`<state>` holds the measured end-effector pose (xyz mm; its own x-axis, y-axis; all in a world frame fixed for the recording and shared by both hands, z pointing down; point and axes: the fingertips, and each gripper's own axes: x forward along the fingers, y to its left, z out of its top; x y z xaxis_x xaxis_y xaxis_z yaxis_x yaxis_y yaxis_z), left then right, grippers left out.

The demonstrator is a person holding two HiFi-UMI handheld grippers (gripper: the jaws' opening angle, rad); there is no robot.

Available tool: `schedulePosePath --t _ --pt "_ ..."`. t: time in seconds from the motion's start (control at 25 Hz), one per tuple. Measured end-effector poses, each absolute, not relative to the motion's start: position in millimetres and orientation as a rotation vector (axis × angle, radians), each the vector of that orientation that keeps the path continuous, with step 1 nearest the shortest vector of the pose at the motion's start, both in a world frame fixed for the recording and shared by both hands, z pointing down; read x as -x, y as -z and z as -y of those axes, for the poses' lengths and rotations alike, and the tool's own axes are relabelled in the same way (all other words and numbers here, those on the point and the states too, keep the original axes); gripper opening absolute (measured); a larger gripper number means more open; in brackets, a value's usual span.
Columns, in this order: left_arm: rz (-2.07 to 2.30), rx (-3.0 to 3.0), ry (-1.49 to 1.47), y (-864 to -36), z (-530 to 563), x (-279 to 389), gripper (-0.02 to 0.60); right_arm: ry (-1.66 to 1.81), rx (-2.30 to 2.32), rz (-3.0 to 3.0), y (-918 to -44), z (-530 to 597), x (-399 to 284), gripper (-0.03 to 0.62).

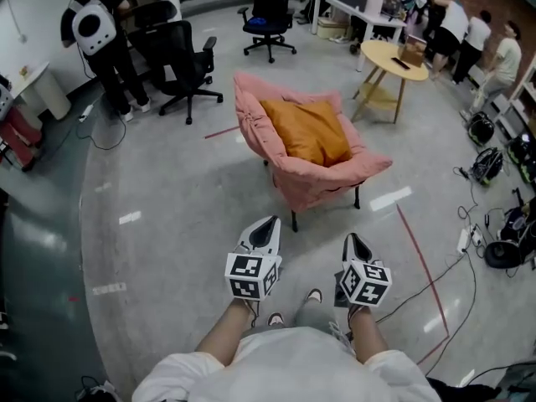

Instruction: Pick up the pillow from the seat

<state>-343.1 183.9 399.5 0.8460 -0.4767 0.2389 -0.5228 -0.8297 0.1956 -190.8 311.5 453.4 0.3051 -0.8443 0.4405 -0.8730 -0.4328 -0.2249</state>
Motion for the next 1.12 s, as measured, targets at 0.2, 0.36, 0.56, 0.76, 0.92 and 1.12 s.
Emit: schedulePosePath --t 0.2,0.36,0.56,0.76,0.92,1.12 --pt "0.748 -2.766 -0.281 -411 -172 324 0.008 -0.821 -2.498 1.606 -469 -303 168 0.029" --pt "0.771 -2.767 -0.268 -411 -152 303 0.008 -0.829 -2.488 1.613 -477 -283 144 0.029" --pt "0.808 -2.769 -0.257 -406 -127 267 0.008 -0.812 -2.479 1.643 -473 -255 103 0.029" --pt "0.837 -2.751 -0.266 -407 -110 232 0.008 -0.818 -2.456 1.658 -471 -234 63 0.029" --pt "0.856 -2.739 -0.276 -407 -93 204 0.008 -0.832 -2.443 1.667 -472 -216 32 0.029" --pt "0.875 -2.728 -0.298 -410 -77 172 0.008 -0.866 -2.420 1.667 -479 -202 -3 0.029"
